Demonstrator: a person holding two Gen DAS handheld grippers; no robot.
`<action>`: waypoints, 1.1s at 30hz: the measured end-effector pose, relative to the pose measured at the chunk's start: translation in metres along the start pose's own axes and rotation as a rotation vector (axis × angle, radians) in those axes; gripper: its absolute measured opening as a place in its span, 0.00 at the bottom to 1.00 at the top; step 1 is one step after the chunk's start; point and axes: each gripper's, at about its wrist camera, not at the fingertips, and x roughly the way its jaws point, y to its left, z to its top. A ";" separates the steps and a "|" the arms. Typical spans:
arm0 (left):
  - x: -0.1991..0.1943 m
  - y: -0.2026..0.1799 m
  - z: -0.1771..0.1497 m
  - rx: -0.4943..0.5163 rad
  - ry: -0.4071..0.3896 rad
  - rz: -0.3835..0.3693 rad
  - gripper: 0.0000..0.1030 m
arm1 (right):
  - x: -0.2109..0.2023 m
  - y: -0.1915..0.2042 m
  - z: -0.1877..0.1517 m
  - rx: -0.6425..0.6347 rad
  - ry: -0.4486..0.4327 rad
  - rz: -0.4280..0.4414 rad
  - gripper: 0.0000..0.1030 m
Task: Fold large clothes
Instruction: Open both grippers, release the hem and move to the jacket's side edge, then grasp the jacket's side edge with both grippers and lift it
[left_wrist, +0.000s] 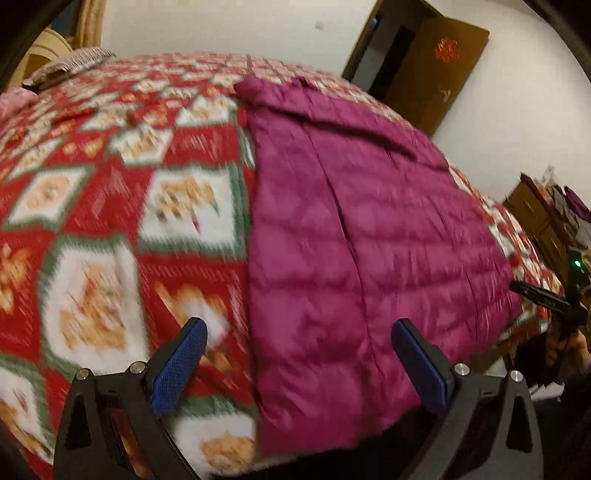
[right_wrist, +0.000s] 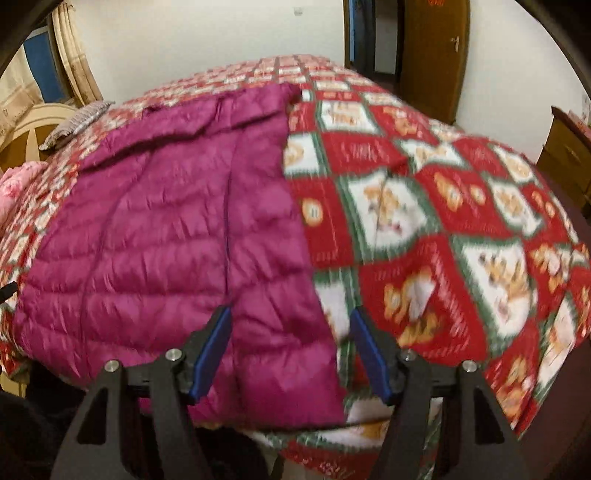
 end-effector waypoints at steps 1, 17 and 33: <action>0.000 -0.002 -0.003 0.007 0.001 0.001 0.98 | 0.005 -0.001 -0.003 0.002 0.017 0.002 0.67; -0.001 0.002 -0.014 -0.048 0.032 -0.053 0.25 | 0.015 -0.004 -0.028 0.016 0.081 0.153 0.13; -0.055 -0.020 0.003 -0.015 -0.107 -0.253 0.03 | -0.058 -0.001 -0.023 0.124 -0.080 0.392 0.08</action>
